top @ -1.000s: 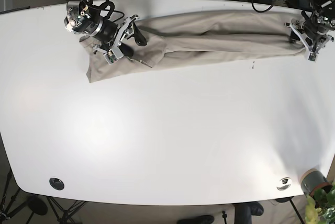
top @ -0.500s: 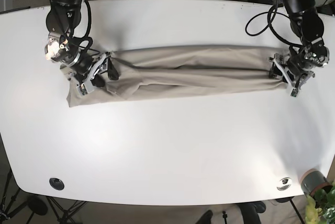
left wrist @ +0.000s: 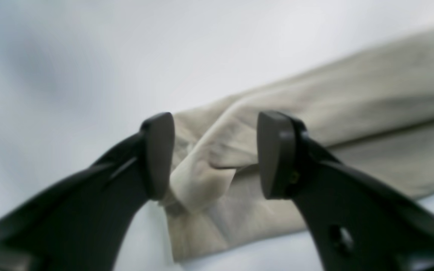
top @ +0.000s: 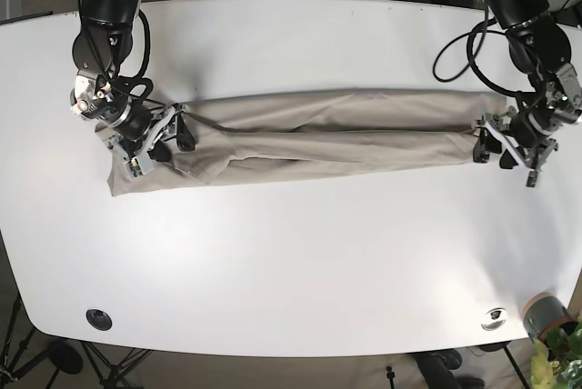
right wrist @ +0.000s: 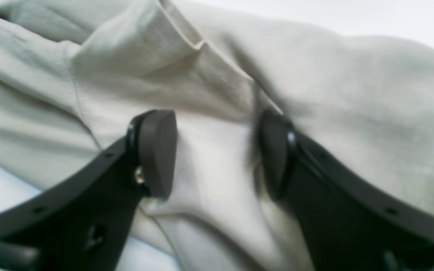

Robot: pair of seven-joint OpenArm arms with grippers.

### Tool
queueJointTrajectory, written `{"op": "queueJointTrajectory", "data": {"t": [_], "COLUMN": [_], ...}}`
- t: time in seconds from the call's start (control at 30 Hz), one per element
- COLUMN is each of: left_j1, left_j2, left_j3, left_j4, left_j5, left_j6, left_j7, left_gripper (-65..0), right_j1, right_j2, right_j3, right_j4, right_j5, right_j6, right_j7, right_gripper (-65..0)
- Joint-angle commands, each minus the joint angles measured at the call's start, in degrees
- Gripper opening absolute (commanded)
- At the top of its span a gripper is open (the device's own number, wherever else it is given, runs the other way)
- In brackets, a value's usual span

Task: Fold the T-shirt properly
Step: 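Pull the folded strip ends apart with both grippers to straighten it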

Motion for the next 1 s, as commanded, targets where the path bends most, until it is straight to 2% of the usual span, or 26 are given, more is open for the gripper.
{"op": "queueJointTrajectory", "data": {"t": [0.0,0.1,0.2,0.4,0.67,0.97], "left_j1": [-0.4,-0.4,-0.4,-0.4,-0.4,-3.1], "left_j2": [-1.8,-1.8,-1.5,-1.6,-1.4,-1.4], "left_j3": [-4.2,-7.9,-9.8,-10.1,-9.8,-9.7], "left_j4": [0.6,0.5,-1.0,-8.0,-16.0,-23.7], "left_j5": [-3.7,-6.4,-6.8,-7.6,-7.5,-7.3], "left_j6": [0.1,0.1,0.1,0.1,0.1,0.1], "left_j7": [2.1,4.3,5.0,4.6,-0.9,-1.4], "left_gripper": [-24.9,-22.6,-22.4,-22.5,-22.5,-22.6], "right_j1": [0.3,0.2,-0.1,-0.1,0.0,0.0], "right_j2": [0.5,-0.2,-0.4,-0.7,-0.7,-0.7], "right_j3": [0.1,0.3,0.3,0.1,0.1,0.1], "right_j4": [0.5,0.5,0.5,0.5,0.5,0.5], "right_j5": [-1.2,-1.2,-1.2,-1.2,-1.2,-1.2], "right_j6": [-0.93,-0.93,-0.93,-0.93,-0.93,-0.93], "right_j7": [-1.6,-1.6,-1.6,-1.6,-1.6,-1.6], "right_gripper": [-30.8,-30.8,-30.8,-30.8,-30.8,-30.8]}}
